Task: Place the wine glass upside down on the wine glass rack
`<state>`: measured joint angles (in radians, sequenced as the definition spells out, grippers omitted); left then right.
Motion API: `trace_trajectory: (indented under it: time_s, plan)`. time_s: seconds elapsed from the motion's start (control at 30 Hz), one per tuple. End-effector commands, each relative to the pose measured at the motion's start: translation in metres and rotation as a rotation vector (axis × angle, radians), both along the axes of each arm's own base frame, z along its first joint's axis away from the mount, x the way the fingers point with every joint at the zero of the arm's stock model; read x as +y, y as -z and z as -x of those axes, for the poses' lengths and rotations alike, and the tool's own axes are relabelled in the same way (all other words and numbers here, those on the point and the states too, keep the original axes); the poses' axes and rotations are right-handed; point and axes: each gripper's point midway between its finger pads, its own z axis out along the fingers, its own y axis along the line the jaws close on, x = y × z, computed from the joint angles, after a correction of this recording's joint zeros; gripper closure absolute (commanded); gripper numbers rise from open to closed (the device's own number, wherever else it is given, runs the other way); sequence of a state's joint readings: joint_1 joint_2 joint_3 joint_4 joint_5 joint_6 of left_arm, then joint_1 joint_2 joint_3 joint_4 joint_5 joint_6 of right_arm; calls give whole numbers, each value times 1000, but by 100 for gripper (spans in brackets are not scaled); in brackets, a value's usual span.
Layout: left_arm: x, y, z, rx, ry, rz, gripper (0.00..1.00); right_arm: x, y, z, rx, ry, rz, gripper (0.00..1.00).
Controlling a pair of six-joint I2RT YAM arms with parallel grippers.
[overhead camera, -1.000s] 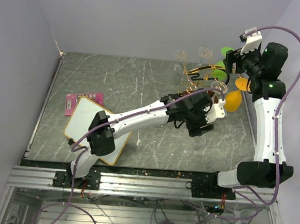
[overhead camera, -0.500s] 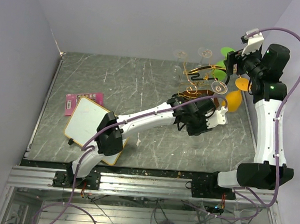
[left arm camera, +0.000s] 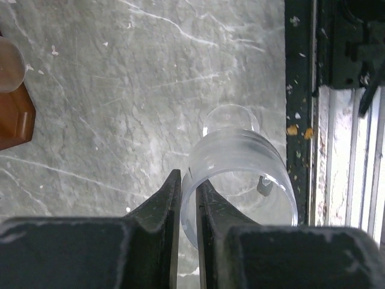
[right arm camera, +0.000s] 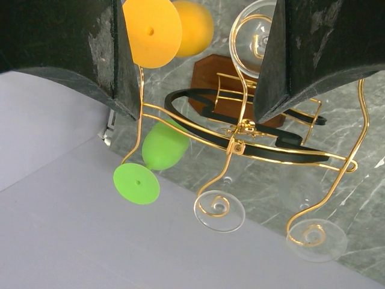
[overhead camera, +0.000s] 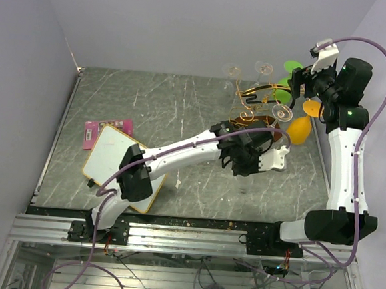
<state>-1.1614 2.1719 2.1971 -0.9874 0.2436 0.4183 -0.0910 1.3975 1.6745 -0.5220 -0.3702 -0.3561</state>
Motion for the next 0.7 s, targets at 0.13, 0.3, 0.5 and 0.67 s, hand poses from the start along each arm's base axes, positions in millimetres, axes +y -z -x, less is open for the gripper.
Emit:
trace_trajectory:
  time_s: [0.13,0.3,0.5,0.67]
  plan:
    - [58,-73,38,-48,218,48,91,10,-9,6,-1,-66,-18,23]
    - [91,-97,32,-76,229,56,92,19,-10,7,15,-110,-49,23]
    - [129,-150,6,-51,142,210,93,43,-18,8,43,-236,-124,23]
    - [164,-193,-15,-17,74,364,93,72,-21,13,54,-365,-210,23]
